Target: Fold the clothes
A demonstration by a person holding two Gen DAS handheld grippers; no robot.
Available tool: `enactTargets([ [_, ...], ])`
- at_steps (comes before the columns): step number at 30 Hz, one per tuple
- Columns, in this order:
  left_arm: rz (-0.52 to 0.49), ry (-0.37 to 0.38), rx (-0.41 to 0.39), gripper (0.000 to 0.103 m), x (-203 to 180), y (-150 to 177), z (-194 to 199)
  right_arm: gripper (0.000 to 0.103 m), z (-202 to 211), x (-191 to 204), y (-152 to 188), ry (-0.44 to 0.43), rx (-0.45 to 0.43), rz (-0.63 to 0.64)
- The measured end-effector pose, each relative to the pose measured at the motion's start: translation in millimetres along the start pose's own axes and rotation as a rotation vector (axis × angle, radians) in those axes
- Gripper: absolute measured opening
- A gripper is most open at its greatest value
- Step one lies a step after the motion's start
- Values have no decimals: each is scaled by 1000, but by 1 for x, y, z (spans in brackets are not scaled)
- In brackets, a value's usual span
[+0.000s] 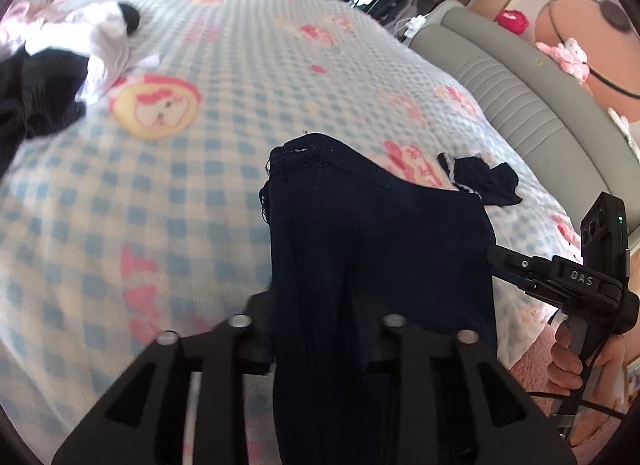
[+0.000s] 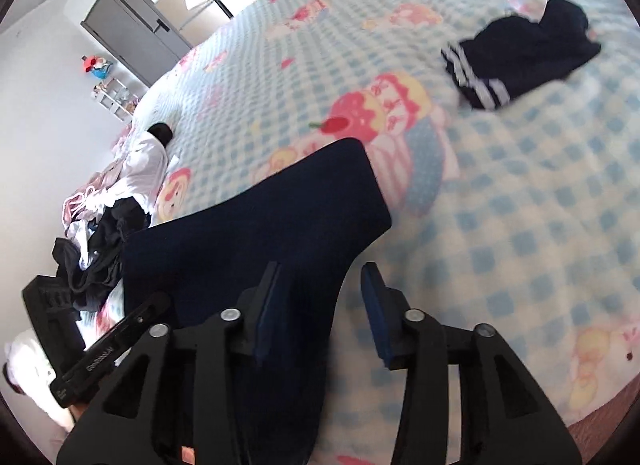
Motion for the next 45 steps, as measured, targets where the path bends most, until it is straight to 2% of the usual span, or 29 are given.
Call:
enactTargets([
  [1, 22, -3, -21, 36, 5, 4, 4, 43, -1, 2, 9, -9, 4, 10],
  [4, 36, -43, -109, 34, 11, 7, 25, 43, 0, 14, 38, -3, 8, 89],
  [6, 19, 7, -145, 34, 1, 4, 38, 43, -4, 24, 54, -32, 17, 111],
  [8, 7, 39, -120, 36, -7, 9, 35, 44, -11, 28, 68, -28, 42, 124],
  [9, 2, 28, -87, 36, -8, 15, 27, 44, -18, 21, 74, 19, 72, 126],
  [10, 7, -19, -45, 36, -1, 23, 17, 43, -24, 12, 78, 69, 104, 120],
  [12, 34, -142, 37, 38, 21, 40, -2, 41, -26, 2, 81, 75, 112, 92],
  [13, 64, -153, 38, 38, 28, 41, 0, 41, -20, -2, 79, 82, 99, 86],
  [16, 162, -87, -50, 39, 40, 30, 26, 45, 0, -10, 74, 115, 48, 90],
  [17, 151, -65, -77, 39, 35, 26, 34, 50, 7, -8, 75, 91, 36, 86],
  [19, 118, -7, -97, 39, 19, 27, 45, 51, 16, 2, 78, 19, 27, 84],
  [21, 62, 28, -56, 39, -1, 42, 42, 51, 15, 17, 90, -40, 47, 108],
  [23, 5, -2, -7, 39, -12, 61, 34, 51, 6, 26, 105, -40, 84, 139],
  [24, -12, -40, 16, 39, -11, 68, 28, 51, 0, 23, 111, -5, 105, 141],
  [26, 5, -130, 64, 42, 6, 76, 18, 49, -9, 9, 120, 70, 136, 117],
  [27, 38, -129, 77, 43, 13, 77, 17, 49, -7, 3, 121, 82, 131, 95],
  [29, 97, -106, 58, 46, 19, 72, 22, 50, -1, -3, 119, 100, 108, 75],
  [31, 78, -156, 8, 48, 19, 67, 29, 52, 6, 1, 117, 140, 85, 118],
  [33, 76, -126, -33, 47, 12, 62, 36, 52, 10, 10, 116, 135, 68, 149],
  [34, 80, -85, -46, 47, 7, 60, 40, 52, 11, 15, 117, 108, 66, 157],
  [35, 84, -39, -49, 47, 1, 59, 43, 52, 10, 20, 120, 81, 70, 163],
  [37, 86, 2, -34, 48, -6, 64, 44, 52, 4, 27, 127, 58, 94, 179],
  [41, 94, -15, 47, 48, -3, 86, 33, 58, -5, 27, 137, 47, 136, 163],
  [45, 179, 89, 173, 52, 0, 111, 21, 58, 3, 22, 136, 71, 126, 158],
])
Point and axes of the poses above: each gripper's, at about its wrist camera, not at the fingertips, and z roughly against the way its jaws point, x to its left, y to its underside, the point moved 10 cm from there along -z, roughly the way its jaws point, and after that the axes turned 3 degrees about z, right-handed, at the moved point
